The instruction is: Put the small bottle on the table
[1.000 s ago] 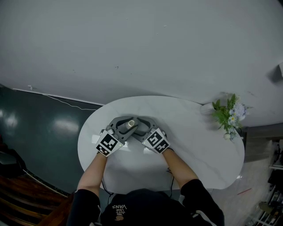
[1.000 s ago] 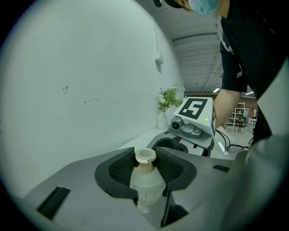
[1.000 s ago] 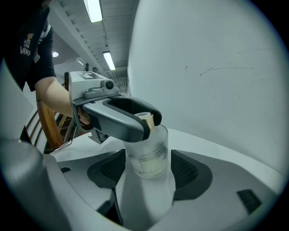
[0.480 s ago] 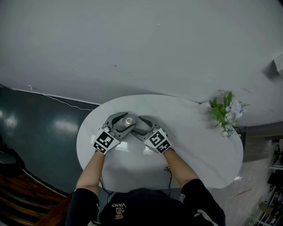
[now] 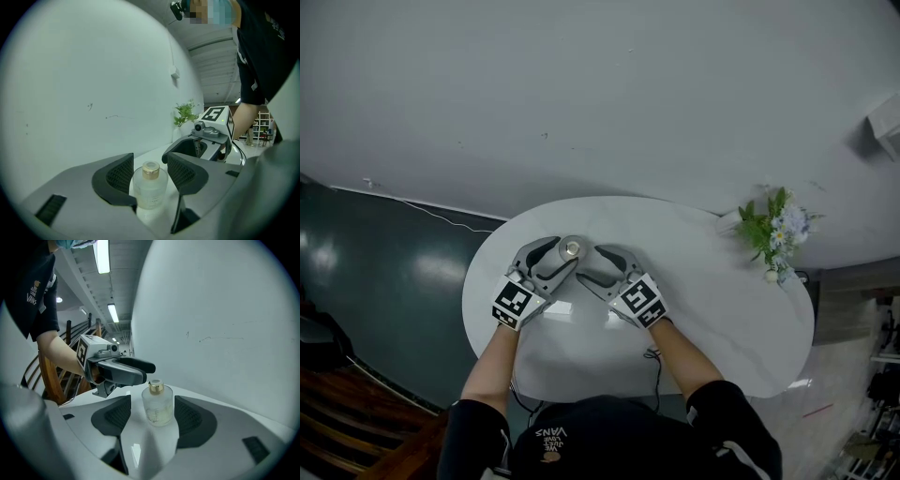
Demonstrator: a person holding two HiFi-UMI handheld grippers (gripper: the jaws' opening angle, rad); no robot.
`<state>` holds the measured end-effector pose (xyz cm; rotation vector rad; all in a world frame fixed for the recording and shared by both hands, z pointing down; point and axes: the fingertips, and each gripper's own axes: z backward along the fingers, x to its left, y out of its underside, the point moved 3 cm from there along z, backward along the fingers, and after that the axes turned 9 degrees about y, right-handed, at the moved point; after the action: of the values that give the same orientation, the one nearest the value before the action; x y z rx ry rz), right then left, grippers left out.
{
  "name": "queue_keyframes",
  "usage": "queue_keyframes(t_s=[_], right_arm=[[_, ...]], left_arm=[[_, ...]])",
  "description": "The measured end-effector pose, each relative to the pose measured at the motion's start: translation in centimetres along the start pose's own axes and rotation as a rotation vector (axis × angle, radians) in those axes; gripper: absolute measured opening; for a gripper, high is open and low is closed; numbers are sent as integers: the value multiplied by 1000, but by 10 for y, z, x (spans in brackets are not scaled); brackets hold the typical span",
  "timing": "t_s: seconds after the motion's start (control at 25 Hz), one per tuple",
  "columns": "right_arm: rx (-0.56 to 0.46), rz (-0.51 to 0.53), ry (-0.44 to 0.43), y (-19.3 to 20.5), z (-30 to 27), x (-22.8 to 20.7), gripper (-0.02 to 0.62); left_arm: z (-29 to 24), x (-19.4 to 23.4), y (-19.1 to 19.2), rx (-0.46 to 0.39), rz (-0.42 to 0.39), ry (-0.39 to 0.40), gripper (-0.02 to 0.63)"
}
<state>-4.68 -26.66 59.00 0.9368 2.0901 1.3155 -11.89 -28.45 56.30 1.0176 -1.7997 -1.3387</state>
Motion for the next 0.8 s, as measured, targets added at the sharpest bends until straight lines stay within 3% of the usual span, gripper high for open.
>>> queue_keyframes(t_s=[0.24, 0.48, 0.52, 0.56, 0.6, 0.8], right_arm=[[-60, 9, 41, -15, 20, 9, 276], [-112, 34, 66, -29, 45, 22, 268], [-125, 38, 73, -31, 49, 24, 246], [-139, 40, 81, -34, 54, 25, 164], [-153, 42, 85, -37, 59, 27, 127], [-203, 49, 93, -48, 83, 38, 80]], left_arm=[[17, -16, -11, -30, -1, -39, 235], [34, -41, -27, -53, -39, -74, 156], [37, -46, -29, -57, -44, -78, 138], [41, -50, -32, -62, -48, -82, 127], [44, -55, -35, -66, -52, -86, 113], [55, -79, -49, -96, -57, -109, 66]])
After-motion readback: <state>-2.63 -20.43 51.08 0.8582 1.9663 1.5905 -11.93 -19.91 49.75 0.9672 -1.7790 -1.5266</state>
